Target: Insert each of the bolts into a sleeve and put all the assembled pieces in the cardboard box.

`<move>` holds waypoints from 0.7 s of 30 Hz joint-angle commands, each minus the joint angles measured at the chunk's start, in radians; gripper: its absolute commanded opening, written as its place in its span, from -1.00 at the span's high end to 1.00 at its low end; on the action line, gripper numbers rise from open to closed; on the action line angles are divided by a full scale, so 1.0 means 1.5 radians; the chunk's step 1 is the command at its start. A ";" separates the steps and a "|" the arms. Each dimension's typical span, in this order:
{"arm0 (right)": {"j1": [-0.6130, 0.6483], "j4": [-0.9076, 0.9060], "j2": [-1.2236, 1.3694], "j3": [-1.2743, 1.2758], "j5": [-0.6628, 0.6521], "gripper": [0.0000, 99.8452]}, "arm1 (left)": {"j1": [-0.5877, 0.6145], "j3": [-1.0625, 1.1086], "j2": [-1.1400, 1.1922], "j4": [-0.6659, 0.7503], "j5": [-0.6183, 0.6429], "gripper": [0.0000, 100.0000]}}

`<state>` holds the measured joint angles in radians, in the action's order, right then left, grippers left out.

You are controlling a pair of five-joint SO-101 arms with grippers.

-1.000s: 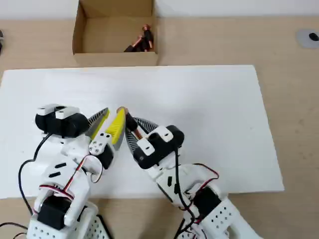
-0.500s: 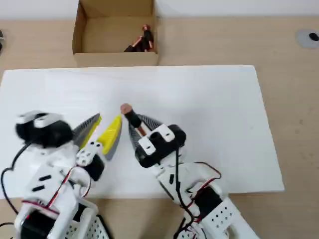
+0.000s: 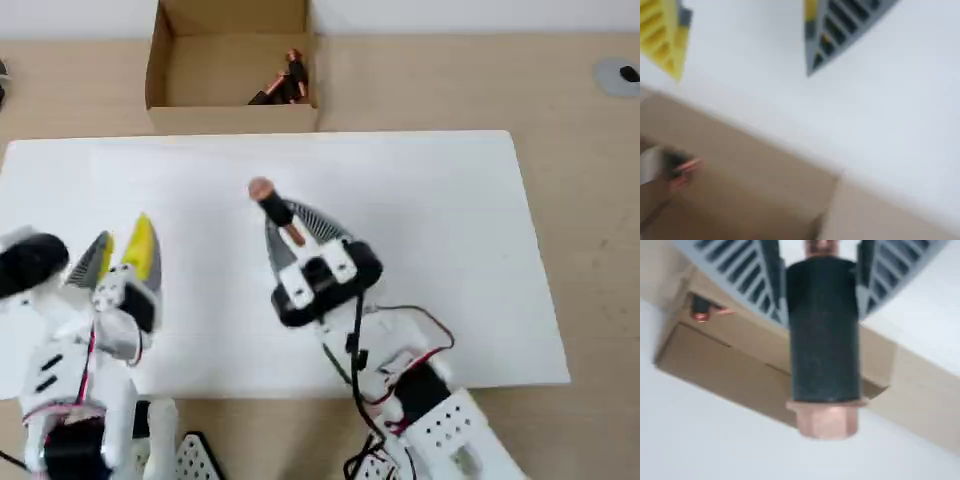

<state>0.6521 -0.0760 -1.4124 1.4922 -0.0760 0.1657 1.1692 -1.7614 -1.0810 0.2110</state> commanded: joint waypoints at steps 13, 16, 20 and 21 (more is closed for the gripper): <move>-0.097 0.151 0.678 -0.556 -0.004 0.98 | -0.074 0.162 0.073 0.023 -0.009 0.75; -0.127 0.149 0.811 -0.684 -0.004 0.98 | -0.090 0.197 0.072 0.027 -0.139 0.83; -0.152 0.148 0.972 -0.836 -0.003 0.98 | -0.115 0.221 0.072 0.028 -0.299 0.93; -0.156 0.148 1.009 -0.871 -0.003 0.98 | -0.122 0.220 0.072 0.028 -0.318 0.96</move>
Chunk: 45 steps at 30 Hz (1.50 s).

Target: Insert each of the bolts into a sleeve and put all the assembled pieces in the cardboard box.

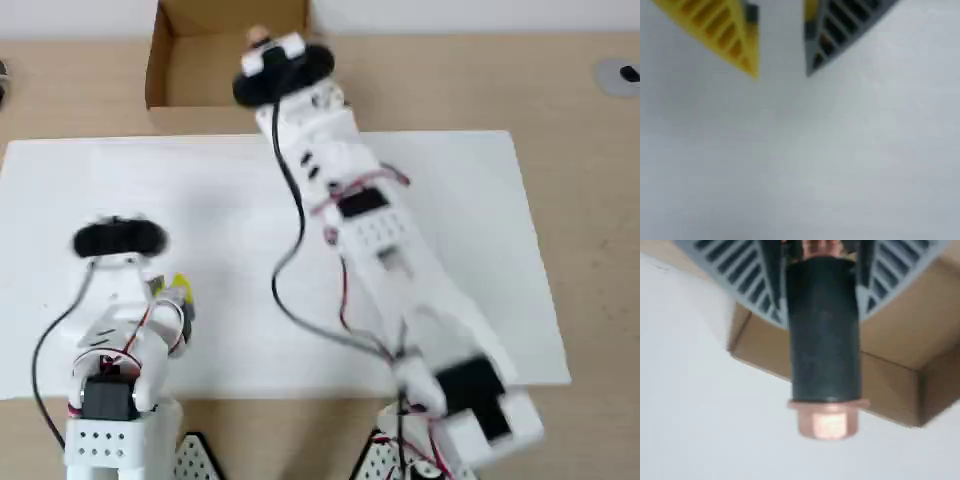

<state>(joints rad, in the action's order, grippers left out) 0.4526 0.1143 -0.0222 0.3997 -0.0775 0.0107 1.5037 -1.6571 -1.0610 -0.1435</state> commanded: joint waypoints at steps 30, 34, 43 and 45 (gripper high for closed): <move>-0.051 -0.348 0.876 -1.198 -0.003 0.98 | -0.030 0.058 0.002 0.151 0.128 0.99; -0.053 -0.385 0.891 -1.220 -0.005 0.98 | -0.030 0.058 0.002 0.151 0.127 0.99; -0.054 -0.412 0.891 -1.224 -0.006 0.69 | -0.027 0.058 0.002 0.150 0.127 0.99; -0.054 -0.412 0.891 -1.224 -0.006 0.54 | -0.027 0.058 0.002 0.150 0.127 0.99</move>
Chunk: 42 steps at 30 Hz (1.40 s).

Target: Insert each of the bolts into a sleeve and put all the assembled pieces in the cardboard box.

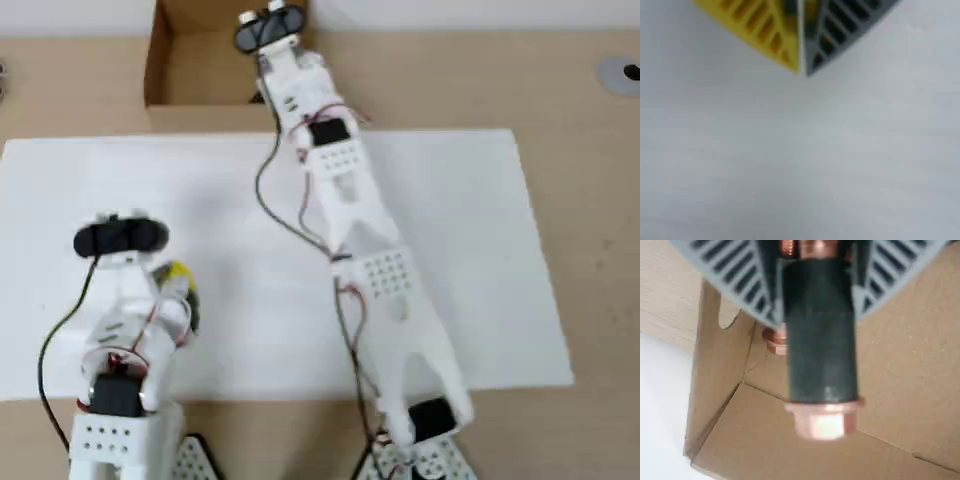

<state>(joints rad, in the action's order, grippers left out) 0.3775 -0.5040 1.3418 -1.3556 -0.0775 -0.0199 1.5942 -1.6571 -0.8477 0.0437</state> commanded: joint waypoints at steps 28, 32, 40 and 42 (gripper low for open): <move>-0.057 -0.656 -0.241 -0.211 0.108 0.98 | -0.011 -0.090 -0.001 -0.109 0.004 0.99; -0.059 -0.804 -0.376 -0.211 0.106 0.98 | -0.011 -0.091 -0.059 -0.111 0.004 0.99; -0.108 -0.856 -0.610 -0.207 0.049 0.98 | -0.003 -0.113 -0.110 -0.176 -0.001 0.99; -0.126 -0.857 -0.645 -0.206 0.037 0.98 | -0.001 -0.109 -0.110 -0.179 -0.001 0.99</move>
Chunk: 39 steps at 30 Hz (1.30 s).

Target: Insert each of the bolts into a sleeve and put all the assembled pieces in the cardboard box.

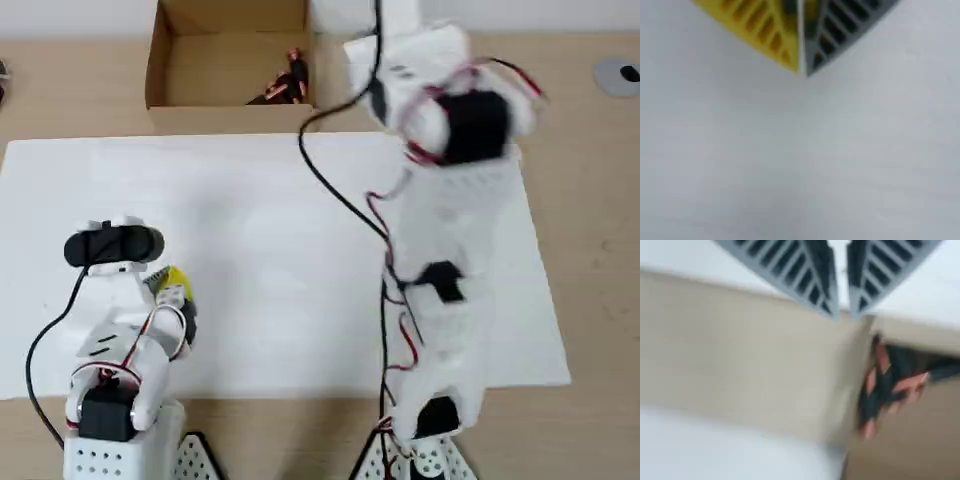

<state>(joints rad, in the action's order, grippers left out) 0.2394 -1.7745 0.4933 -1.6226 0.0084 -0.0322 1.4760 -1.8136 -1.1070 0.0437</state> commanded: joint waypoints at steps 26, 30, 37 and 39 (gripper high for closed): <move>-0.126 0.354 -1.348 1.681 -0.041 0.98 | 0.001 0.051 -0.005 -0.008 -0.002 0.99; -0.144 0.408 -1.596 1.897 -0.060 0.98 | 0.001 0.056 -0.005 -0.008 -0.002 0.99; -0.185 0.507 -1.577 1.991 -0.065 0.98 | 0.006 0.101 -0.005 -0.009 0.003 0.99; -0.193 0.508 -1.577 2.029 -0.093 0.98 | 0.006 0.100 -0.005 -0.009 0.003 0.99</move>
<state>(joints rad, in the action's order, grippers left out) -0.0245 -1.0518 -1.8098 1.3709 -0.0959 -0.0307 1.6326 -1.8136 -1.1208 0.0437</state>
